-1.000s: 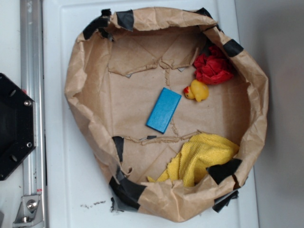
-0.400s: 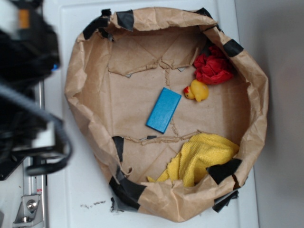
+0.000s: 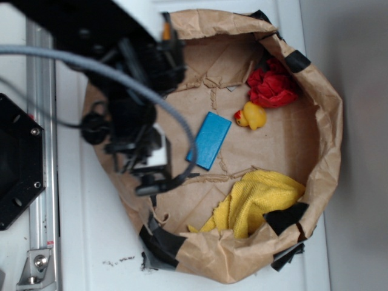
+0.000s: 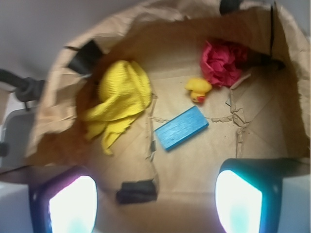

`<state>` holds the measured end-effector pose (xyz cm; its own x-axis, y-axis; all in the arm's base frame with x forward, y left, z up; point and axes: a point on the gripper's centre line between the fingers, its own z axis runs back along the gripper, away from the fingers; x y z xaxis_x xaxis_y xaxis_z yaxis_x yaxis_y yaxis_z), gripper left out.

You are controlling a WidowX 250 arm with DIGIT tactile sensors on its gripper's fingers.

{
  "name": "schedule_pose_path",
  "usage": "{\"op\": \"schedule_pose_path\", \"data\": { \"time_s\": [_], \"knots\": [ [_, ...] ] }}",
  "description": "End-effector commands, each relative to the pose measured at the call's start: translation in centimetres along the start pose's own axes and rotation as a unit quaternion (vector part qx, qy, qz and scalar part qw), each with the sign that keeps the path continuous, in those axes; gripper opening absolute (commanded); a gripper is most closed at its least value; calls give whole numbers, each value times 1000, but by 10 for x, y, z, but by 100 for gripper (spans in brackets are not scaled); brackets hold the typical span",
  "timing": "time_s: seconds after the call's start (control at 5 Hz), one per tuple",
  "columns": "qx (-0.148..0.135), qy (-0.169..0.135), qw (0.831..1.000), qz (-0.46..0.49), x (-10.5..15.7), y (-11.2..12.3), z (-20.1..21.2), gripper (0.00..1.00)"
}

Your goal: Grab the yellow cloth.

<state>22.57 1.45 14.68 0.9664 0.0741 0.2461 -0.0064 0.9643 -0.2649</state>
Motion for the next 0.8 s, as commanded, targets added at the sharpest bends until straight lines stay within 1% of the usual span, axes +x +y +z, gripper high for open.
{"op": "schedule_pose_path", "data": {
  "time_s": [0.0, 0.2, 0.4, 0.6],
  "knots": [
    [-17, -58, 996, -69, 45, -21, -40, 100],
    [-42, -51, 992, -107, 54, -57, -61, 100],
    [-25, -41, 989, -139, 59, -82, -94, 100],
    [12, -31, 987, -159, 60, -85, -131, 100]
  ]
}}
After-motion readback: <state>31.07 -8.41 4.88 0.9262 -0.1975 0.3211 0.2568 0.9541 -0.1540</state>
